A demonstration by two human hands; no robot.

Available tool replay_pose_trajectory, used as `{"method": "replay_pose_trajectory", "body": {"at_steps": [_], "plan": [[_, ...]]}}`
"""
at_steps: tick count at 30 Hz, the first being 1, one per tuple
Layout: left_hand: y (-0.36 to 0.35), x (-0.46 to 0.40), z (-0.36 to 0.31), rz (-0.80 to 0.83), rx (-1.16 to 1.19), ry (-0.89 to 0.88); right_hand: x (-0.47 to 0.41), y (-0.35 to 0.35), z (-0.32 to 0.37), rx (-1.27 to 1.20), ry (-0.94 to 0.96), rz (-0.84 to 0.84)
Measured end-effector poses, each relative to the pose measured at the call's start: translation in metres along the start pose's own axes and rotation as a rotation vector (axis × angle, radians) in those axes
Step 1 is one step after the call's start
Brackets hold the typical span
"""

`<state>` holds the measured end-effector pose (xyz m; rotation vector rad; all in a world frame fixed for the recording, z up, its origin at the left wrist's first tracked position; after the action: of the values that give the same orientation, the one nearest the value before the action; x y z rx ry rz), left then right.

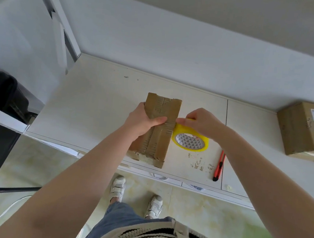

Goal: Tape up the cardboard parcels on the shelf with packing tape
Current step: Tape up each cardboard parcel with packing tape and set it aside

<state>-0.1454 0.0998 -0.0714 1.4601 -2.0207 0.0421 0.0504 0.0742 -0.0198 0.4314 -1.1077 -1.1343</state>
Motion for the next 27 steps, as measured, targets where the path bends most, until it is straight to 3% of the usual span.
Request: {"method": "replay_pose_trajectory", "body": {"at_steps": [4, 8, 13, 17, 21, 27], "plan": [[-0.014, 0.007, 0.008, 0.074, 0.271, 0.033, 0.011, 0.028, 0.019, 0.124, 0.077, 0.008], [-0.010, 0.008, 0.010, 0.105, 0.319, 0.034, 0.012, 0.028, 0.029, 0.071, 0.093, 0.032], [-0.004, 0.015, -0.012, -0.014, -0.192, -0.150, 0.012, 0.028, 0.036, 0.081, 0.108, 0.012], [-0.024, 0.031, -0.015, -0.098, -0.436, -0.171, 0.014, 0.024, 0.042, 0.103, 0.116, 0.029], [-0.022, 0.027, -0.009, -0.114, -0.475, -0.172, 0.012, 0.035, 0.041, 0.052, 0.126, 0.016], [-0.023, 0.026, -0.009, -0.068, -0.505, -0.160, 0.015, 0.036, 0.035, 0.190, 0.064, -0.055]]}}
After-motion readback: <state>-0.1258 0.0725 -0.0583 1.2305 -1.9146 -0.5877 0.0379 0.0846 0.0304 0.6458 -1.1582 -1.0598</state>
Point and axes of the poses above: each hand's wrist, its own x-axis away from the middle knuckle, its own y-axis out of the back of the hand, z = x × y, the point moved 6 cm from there along -x, towards the middle knuckle, and after that the axes turned 2 degrees about z, right-handed, at the moved point
